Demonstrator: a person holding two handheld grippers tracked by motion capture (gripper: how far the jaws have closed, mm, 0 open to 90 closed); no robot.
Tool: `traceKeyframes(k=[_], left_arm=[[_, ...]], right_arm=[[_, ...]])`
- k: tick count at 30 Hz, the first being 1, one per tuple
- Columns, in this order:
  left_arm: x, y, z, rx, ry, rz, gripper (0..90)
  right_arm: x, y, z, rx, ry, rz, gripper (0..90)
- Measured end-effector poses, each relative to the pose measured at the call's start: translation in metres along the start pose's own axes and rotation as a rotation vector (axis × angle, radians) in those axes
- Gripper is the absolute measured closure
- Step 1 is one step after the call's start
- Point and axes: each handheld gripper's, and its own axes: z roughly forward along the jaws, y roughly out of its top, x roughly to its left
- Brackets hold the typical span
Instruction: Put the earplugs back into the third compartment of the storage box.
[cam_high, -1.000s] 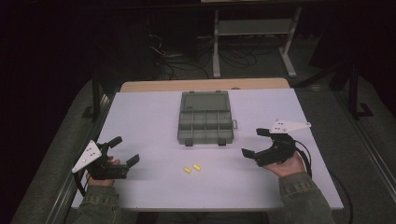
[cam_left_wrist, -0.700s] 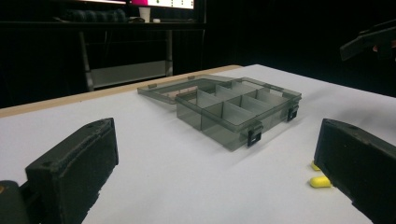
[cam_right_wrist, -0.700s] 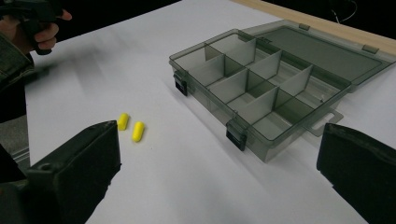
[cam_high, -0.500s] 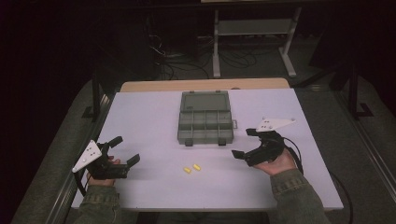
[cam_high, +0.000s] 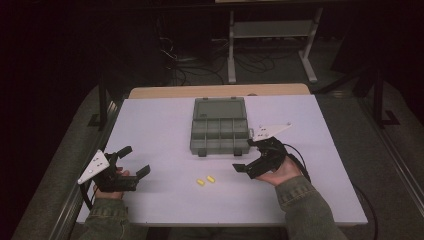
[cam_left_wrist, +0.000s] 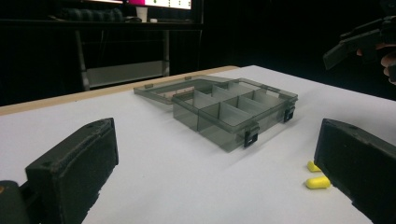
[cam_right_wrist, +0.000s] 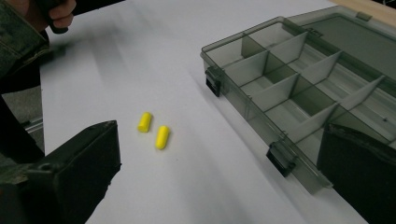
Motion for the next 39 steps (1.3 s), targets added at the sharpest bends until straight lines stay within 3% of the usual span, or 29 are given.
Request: traceKeyframes(k=[7, 22, 39], left_arm=[[0.001, 0.0, 0.0, -0.001, 0.004, -0.007, 0.0], [0.0, 0.0, 0.001, 0.002, -0.006, 0.005, 0.0], [-0.002, 0.0, 0.002, 0.008, -0.014, 0.012, 0.0]], right_arm=[[0.007, 0.007, 0.014, 0.047, 0.034, -0.028, 0.0], [0.022, 0.014, 0.052, 0.14, 0.06, -0.05, 0.0], [0.03, 0.011, 0.096, 0.25, 0.076, -0.079, 0.0]])
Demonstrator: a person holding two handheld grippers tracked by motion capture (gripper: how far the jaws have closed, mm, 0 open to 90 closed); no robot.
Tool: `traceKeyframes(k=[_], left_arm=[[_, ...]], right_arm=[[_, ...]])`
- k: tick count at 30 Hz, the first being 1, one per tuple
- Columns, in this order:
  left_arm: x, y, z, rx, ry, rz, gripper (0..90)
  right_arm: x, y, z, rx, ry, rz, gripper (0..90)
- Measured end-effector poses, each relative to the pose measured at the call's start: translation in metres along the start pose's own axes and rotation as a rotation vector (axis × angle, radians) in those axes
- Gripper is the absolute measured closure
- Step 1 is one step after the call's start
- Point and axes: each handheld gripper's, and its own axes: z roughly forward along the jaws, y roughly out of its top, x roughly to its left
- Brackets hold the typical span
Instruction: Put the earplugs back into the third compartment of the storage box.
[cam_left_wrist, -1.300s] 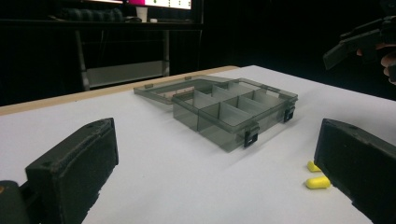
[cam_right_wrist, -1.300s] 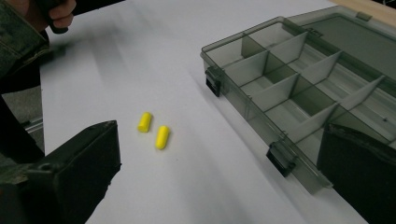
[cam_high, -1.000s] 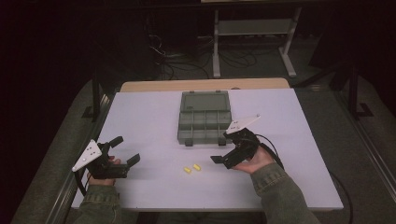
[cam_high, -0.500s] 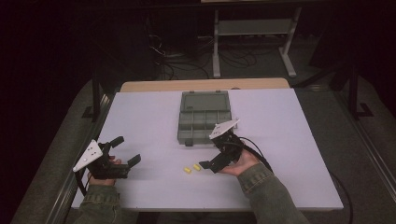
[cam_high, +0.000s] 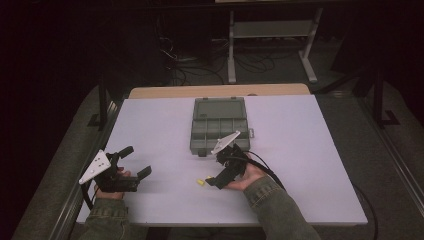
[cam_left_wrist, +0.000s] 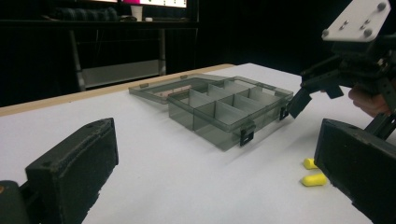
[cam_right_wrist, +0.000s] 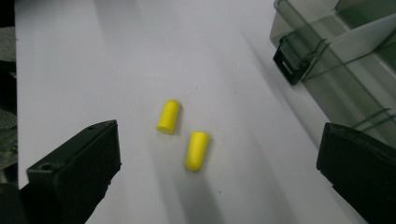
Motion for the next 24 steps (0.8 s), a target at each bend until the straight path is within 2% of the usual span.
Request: traceKeyframes(k=[1, 4, 10, 16, 22, 24], left_arm=[[0.0, 0.0, 0.0, 0.0, -0.001, 0.001, 0.0], [-0.001, 0.0, 0.001, 0.0, -0.005, 0.001, 0.0], [-0.001, 0.0, 0.001, 0.005, -0.007, 0.004, 0.0], [-0.001, 0.0, 0.002, 0.007, -0.009, 0.005, 0.0], [-0.001, 0.0, 0.002, 0.009, -0.01, 0.007, 0.0], [-0.001, 0.0, 0.002, 0.011, -0.011, 0.008, 0.0]], right_arm=[[0.0, 0.0, 0.002, 0.005, 0.007, 0.0, 0.0], [0.0, 0.0, 0.006, -0.002, 0.037, 0.006, 9.9], [0.002, 0.0, 0.013, 0.037, 0.037, 0.012, 27.2], [0.004, -0.001, 0.017, 0.07, 0.057, -0.006, 51.1], [0.007, -0.002, 0.022, 0.1, 0.055, -0.01, 69.8], [0.008, -0.001, 0.023, 0.104, 0.036, -0.016, 74.9]])
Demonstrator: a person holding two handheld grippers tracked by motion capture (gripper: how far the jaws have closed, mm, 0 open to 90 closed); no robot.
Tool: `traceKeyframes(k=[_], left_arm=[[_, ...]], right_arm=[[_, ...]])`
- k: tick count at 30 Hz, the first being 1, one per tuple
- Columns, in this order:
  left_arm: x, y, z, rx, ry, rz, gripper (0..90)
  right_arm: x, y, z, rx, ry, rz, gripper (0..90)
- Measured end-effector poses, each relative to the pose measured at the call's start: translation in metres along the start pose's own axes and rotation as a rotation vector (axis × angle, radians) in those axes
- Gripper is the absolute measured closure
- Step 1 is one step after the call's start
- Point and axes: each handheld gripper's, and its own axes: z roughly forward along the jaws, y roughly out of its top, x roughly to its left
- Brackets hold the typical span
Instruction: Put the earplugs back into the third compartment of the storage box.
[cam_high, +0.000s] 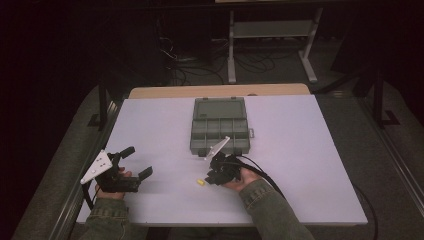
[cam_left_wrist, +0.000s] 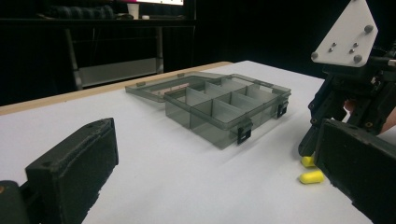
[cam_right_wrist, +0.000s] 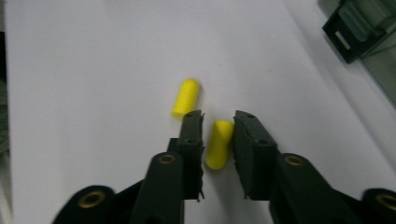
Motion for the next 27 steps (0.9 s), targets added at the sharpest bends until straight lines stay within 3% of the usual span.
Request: traceKeyframes(k=[14, 27], left_arm=[[0.0, 0.0, 0.0, -0.003, -0.001, -0.003, 0.0], [0.0, 0.0, 0.001, -0.001, -0.005, 0.0, 0.0]], right_arm=[[-0.004, 0.002, -0.012, -0.043, 0.011, 0.009, 79.2], [-0.016, 0.013, -0.041, -0.118, 0.017, 0.019, 79.1]])
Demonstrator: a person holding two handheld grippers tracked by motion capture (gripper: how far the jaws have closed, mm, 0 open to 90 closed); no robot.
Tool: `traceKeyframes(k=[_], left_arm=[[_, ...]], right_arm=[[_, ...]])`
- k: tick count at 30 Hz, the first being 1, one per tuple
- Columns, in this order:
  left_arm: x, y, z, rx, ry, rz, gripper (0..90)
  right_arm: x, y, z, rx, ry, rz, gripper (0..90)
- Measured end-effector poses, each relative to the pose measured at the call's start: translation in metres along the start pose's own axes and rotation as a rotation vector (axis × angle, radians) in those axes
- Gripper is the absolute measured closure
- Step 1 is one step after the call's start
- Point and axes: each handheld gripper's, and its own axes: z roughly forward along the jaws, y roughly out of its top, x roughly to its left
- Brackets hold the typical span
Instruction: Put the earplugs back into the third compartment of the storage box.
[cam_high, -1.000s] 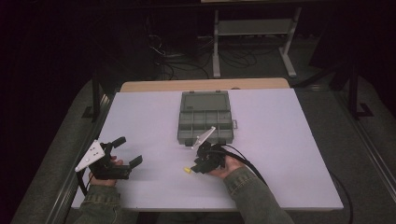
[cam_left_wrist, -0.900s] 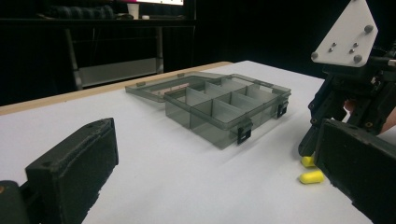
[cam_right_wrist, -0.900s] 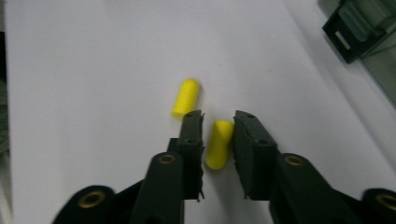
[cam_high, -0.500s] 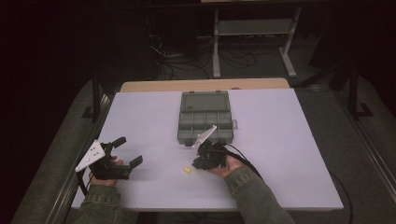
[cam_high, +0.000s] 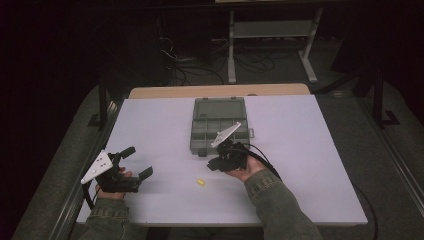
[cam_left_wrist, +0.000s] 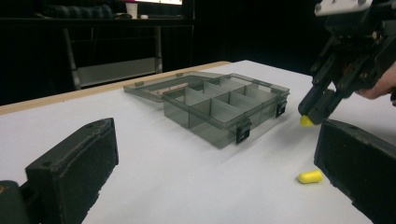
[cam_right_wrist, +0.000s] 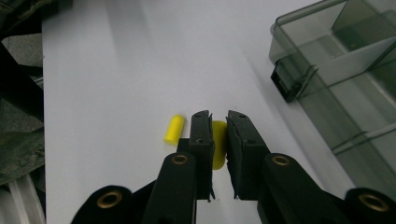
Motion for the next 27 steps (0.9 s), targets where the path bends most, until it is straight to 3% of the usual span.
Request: traceKeyframes(k=[10, 27], left_arm=[[-0.001, 0.0, 0.001, 0.002, -0.006, 0.002, 0.0], [-0.001, 0.0, 0.0, 0.0, -0.012, -0.001, 0.0]], right_arm=[[-0.009, 0.012, -0.014, -0.03, -0.009, -0.005, 79.1], [-0.033, 0.028, -0.022, -0.008, -0.048, 0.013, 79.4]])
